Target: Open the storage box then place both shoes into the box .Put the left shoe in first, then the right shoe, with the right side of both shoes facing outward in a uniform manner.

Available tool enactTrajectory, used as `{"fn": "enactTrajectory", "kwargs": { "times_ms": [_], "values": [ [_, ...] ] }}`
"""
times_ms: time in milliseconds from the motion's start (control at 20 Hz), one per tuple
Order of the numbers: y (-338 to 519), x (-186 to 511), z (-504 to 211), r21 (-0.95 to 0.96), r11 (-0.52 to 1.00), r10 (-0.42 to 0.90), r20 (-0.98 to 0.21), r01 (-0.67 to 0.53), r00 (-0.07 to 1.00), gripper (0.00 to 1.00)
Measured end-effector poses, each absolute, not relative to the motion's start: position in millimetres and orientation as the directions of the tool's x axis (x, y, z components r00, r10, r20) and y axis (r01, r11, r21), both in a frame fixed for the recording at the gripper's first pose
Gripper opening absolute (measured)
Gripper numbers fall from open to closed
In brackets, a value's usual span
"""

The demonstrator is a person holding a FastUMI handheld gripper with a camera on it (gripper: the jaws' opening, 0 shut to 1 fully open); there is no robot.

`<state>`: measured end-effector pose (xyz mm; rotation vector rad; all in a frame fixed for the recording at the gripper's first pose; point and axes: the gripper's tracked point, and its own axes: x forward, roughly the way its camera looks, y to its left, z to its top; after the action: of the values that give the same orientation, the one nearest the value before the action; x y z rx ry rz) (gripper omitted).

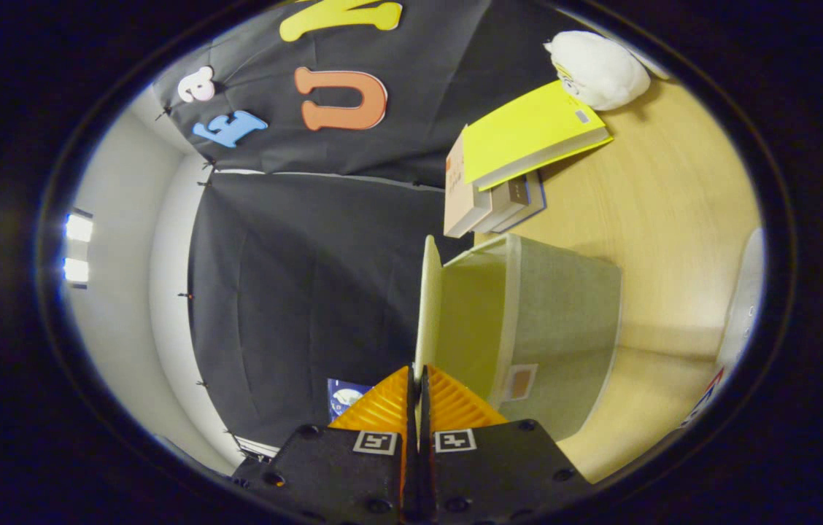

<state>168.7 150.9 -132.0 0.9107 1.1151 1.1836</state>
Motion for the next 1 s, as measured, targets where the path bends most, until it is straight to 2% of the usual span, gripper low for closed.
{"fn": "enactTrajectory", "kwargs": {
  "times_ms": [550, 800, 1000],
  "values": [
    [257.4, 154.8, -60.0, 0.906, 0.205, 0.979, -0.184, -0.371, 0.091, 0.06],
    [322.1, 143.8, -63.7, 0.874, 0.266, 0.963, -0.255, -0.408, 0.083, 0.20],
    [349.4, 136.2, -87.7, 0.825, 0.377, 0.923, -0.370, -0.422, 0.102, 0.85]
  ]
}}
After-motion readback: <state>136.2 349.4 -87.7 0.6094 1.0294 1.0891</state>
